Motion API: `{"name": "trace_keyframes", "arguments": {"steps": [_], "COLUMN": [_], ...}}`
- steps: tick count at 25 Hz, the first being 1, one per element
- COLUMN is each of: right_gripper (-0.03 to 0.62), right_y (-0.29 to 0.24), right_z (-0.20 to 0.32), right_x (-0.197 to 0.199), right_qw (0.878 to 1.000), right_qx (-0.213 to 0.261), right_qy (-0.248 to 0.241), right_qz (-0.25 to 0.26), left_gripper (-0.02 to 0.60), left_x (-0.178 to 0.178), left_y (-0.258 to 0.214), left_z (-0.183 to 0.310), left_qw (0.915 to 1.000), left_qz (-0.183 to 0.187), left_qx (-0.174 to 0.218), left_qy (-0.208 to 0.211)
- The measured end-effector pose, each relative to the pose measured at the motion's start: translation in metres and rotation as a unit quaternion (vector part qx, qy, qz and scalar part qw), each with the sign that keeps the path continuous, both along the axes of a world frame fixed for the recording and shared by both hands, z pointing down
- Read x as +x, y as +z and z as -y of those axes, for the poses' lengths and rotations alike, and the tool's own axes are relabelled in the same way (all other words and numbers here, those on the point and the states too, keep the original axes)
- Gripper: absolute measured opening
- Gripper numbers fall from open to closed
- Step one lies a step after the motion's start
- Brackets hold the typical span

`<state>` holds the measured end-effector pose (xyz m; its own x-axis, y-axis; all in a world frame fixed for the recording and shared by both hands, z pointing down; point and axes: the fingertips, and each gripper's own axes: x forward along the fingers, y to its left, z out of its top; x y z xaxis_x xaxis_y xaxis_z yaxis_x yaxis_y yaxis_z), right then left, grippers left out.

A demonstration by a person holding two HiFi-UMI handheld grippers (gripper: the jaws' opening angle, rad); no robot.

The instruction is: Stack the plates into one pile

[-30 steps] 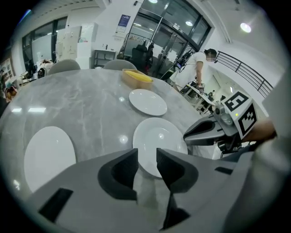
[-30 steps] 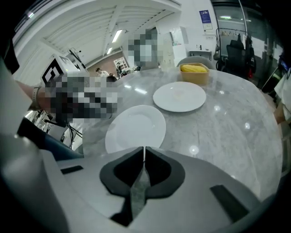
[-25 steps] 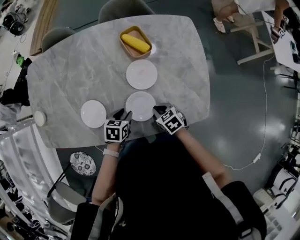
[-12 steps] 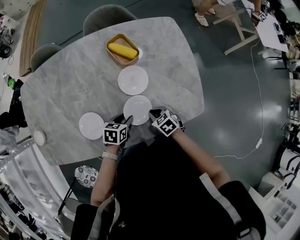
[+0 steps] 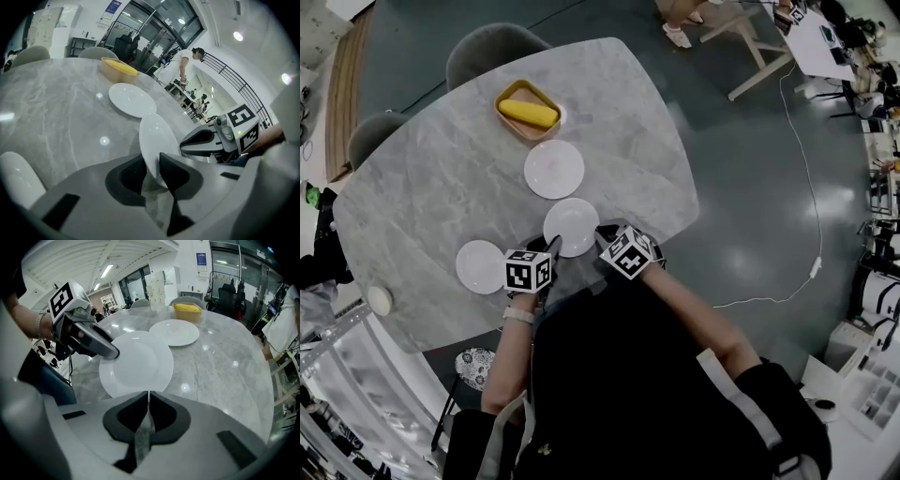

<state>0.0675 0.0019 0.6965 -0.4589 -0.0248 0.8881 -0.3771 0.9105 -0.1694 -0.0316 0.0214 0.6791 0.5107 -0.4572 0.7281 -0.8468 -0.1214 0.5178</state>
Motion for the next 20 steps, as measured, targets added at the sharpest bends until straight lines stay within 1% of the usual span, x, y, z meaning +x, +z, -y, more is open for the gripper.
{"name": "trace_keyframes", "arguments": {"steps": [4,5,7,10,15,18,20], "right_gripper": [0.02,0.02,0.02,0.02,0.02,0.02,0.02], "right_y": [-0.01,-0.013,-0.016,-0.017,-0.021,-0.025,-0.027], "right_z": [0.013,0.017,0.022,0.025,0.028,0.029,0.032], "right_x": [0.014,0.017,0.023,0.031,0.036,0.04,0.044], "right_qw": [0.999,0.998,0.997,0.996,0.995,0.994,0.993], "right_qx": [0.013,0.015,0.017,0.019,0.025,0.024,0.024], "right_qy": [0.043,0.053,0.072,0.088,0.102,0.111,0.119], "right_qz": [0.006,0.008,0.008,-0.001,-0.002,-0.002,-0.003], "left_gripper": [0.077,0.069,0.049,0.026,0.025,0.025,0.025], "left_x": [-0.001,-0.001,-0.001,-0.003,-0.01,-0.017,-0.022], "left_y": [-0.006,-0.009,-0.015,-0.023,-0.028,-0.033,-0.036], "left_z": [0.004,0.007,0.013,0.024,0.036,0.047,0.056], "left_qw": [0.9999,0.9996,0.9982,0.9934,0.9868,0.9784,0.9729], "left_qz": [-0.015,-0.023,-0.053,-0.1,-0.14,-0.176,-0.194], "left_qx": [0.008,0.012,0.021,0.034,0.038,0.043,0.048], "left_qy": [-0.003,-0.006,-0.019,-0.045,-0.072,-0.1,-0.117]}}
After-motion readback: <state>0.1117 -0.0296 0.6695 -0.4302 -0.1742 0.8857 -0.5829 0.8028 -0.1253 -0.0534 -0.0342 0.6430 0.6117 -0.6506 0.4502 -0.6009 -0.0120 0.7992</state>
